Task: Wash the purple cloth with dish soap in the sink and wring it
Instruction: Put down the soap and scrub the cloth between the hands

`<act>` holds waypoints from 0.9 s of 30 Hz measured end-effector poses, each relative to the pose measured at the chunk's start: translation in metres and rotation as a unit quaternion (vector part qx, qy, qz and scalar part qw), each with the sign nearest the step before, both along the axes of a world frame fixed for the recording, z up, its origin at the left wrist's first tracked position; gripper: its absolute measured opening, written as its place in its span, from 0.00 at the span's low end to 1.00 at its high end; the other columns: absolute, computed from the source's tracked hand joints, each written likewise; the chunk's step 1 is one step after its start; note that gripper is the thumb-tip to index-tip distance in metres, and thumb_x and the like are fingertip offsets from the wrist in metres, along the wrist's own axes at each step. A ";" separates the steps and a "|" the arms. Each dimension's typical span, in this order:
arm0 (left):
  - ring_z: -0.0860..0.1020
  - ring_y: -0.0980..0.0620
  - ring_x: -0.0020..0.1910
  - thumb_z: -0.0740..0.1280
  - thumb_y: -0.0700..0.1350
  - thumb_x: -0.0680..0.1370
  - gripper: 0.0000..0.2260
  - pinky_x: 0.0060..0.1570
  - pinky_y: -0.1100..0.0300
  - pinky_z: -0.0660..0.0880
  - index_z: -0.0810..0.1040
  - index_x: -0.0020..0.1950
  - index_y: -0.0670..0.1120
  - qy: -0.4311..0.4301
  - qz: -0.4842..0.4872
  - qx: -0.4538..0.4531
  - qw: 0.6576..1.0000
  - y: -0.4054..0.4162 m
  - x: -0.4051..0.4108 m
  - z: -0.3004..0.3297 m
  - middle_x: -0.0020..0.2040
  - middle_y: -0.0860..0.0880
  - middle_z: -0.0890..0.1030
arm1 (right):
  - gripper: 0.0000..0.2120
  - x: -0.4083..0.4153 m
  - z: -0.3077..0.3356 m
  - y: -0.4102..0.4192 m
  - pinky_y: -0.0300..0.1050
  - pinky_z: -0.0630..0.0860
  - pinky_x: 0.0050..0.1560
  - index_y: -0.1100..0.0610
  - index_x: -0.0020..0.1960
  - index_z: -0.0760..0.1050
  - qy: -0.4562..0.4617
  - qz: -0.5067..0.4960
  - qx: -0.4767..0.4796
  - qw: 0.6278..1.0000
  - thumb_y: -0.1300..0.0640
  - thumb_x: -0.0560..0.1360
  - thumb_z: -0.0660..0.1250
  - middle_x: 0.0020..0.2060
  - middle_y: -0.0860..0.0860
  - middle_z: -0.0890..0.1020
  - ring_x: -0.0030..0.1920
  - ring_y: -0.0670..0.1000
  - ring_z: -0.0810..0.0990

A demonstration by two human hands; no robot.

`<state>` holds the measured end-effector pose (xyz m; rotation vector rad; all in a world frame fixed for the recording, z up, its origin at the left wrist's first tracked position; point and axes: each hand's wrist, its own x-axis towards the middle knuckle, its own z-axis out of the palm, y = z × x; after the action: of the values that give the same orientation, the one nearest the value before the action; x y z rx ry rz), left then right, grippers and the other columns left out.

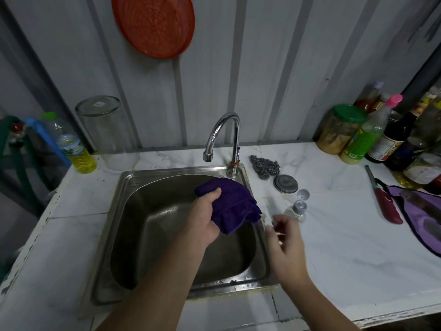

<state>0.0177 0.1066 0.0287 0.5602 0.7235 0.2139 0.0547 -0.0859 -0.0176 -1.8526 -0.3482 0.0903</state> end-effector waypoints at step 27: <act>0.80 0.48 0.25 0.62 0.48 0.79 0.20 0.26 0.61 0.77 0.82 0.29 0.46 0.094 0.062 0.045 0.993 0.006 -0.005 -0.007 0.25 0.46 0.79 | 0.23 0.027 0.044 0.158 0.39 0.70 0.35 0.53 0.31 0.74 0.056 0.027 -0.108 0.992 0.41 0.80 0.63 0.27 0.47 0.78 0.31 0.50 0.79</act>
<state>0.0130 0.1124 0.0222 0.6270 0.9357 0.3138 0.0819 0.0721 0.0268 -2.0418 -0.3210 0.2776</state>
